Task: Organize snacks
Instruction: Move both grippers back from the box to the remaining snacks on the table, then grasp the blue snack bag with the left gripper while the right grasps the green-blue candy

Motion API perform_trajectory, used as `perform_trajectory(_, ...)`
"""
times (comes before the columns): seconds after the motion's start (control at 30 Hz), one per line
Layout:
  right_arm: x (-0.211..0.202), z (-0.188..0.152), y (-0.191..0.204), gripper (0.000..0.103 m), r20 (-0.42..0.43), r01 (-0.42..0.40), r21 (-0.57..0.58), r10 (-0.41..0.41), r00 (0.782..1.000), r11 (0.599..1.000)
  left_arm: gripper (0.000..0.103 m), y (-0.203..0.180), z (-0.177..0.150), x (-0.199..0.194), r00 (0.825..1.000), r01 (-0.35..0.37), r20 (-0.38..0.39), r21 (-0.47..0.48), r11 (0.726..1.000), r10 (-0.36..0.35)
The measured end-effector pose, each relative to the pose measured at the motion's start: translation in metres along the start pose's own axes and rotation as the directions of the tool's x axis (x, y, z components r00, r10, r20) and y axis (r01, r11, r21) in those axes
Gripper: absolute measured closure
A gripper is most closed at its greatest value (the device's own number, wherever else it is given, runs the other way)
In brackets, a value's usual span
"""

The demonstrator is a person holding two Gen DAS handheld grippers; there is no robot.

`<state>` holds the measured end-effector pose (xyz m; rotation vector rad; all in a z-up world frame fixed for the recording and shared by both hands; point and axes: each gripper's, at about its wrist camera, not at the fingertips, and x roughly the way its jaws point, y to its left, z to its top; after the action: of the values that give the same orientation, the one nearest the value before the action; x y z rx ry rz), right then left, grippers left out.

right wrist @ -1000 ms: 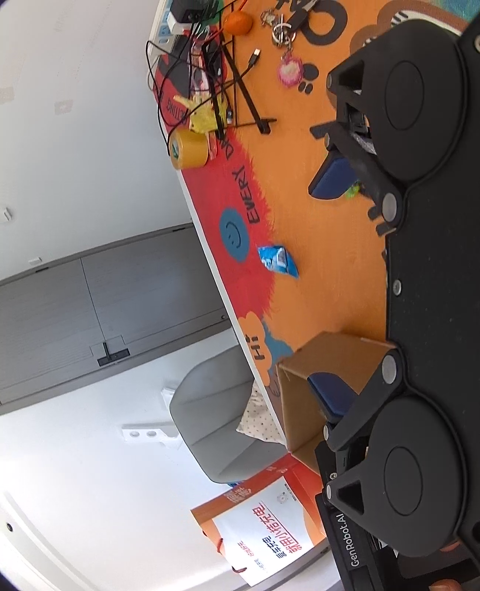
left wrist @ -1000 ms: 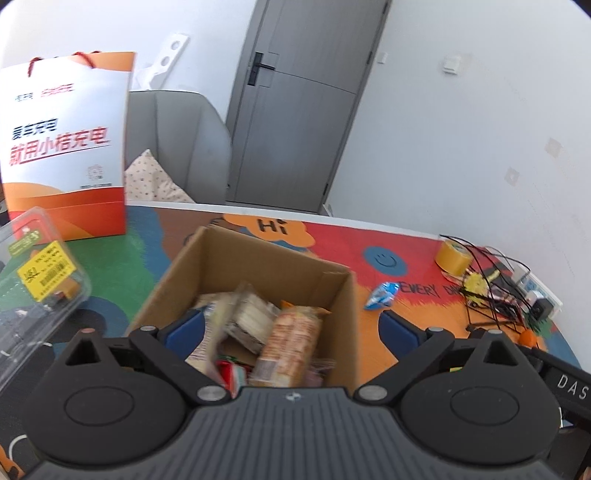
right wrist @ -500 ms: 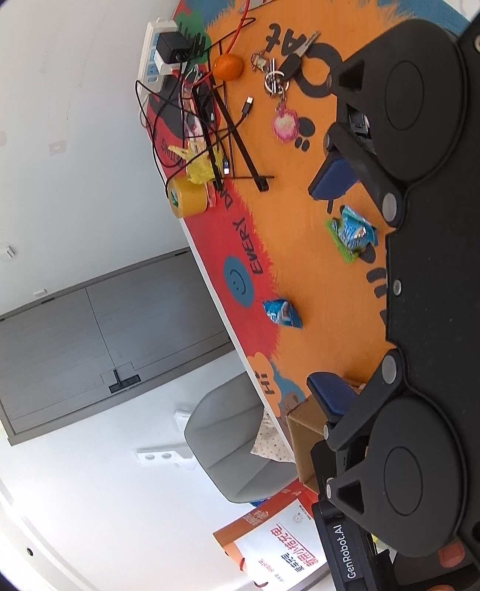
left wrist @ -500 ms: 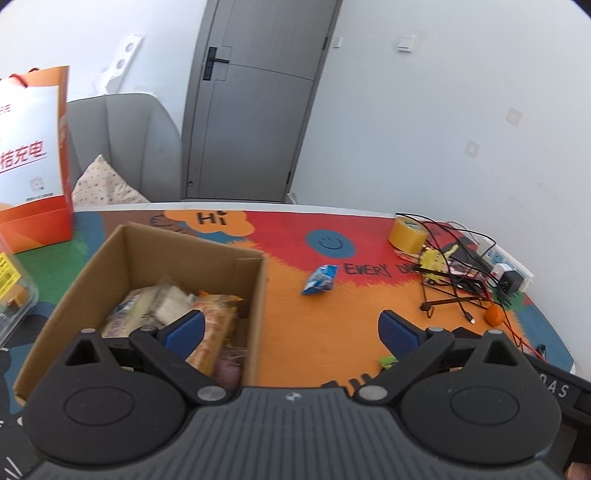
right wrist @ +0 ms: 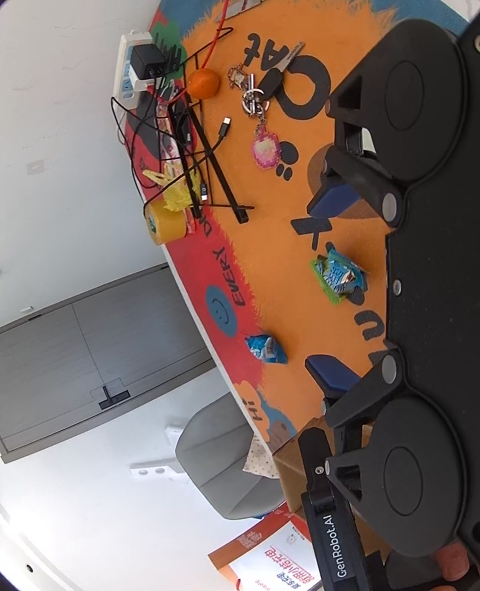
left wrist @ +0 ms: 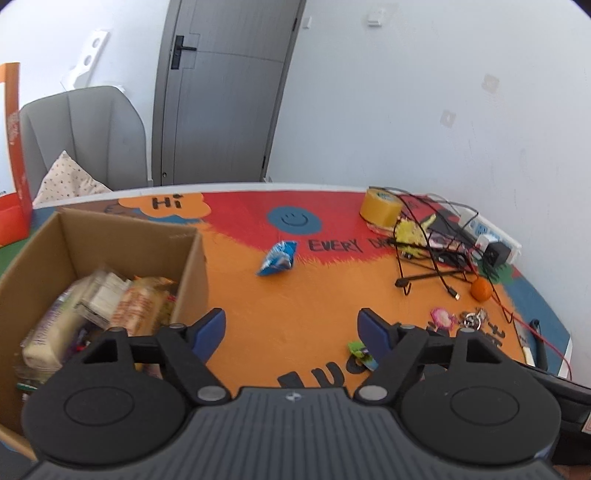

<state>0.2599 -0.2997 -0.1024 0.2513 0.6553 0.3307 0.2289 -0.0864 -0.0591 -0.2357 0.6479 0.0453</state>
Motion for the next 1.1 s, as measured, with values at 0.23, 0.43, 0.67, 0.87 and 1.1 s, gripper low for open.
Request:
perform_trajectory(0.23, 0.025, -0.008, -0.013, 0.03, -0.051, -0.013, 0.021, 0.014, 0.999, 1.0, 0.035, -0.007, -0.002, 0.022, 0.999, -0.025, -0.027, -0.001, 1.0, 0.025)
perform_trajectory(0.43, 0.045, -0.013, -0.015, 0.038, -0.092, -0.031, 0.028, 0.033, 0.995, 0.999, 0.038, -0.01, -0.002, 0.032, 0.999, -0.035, -0.035, 0.002, 0.999, 0.035)
perform_trajectory(0.67, 0.067, -0.016, -0.015, 0.073, -0.136, -0.02, 0.007, 0.021, 0.991, 1.0, 0.038, -0.016, -0.001, 0.048, 0.997, -0.048, -0.059, 0.023, 0.999, 0.049)
perform_trajectory(0.87, 0.068, -0.009, -0.02, 0.074, -0.088, -0.019, 0.006, 0.02, 0.996, 1.0, 0.033, -0.026, 0.009, 0.064, 0.995, -0.066, -0.07, 0.046, 0.997, 0.069)
perform_trajectory(1.1, 0.069, 0.007, -0.039, 0.074, -0.048, -0.015, 0.039, 0.017, 0.999, 0.999, 0.029, -0.037, 0.021, 0.083, 0.993, -0.1, -0.061, 0.071, 0.992, 0.104)
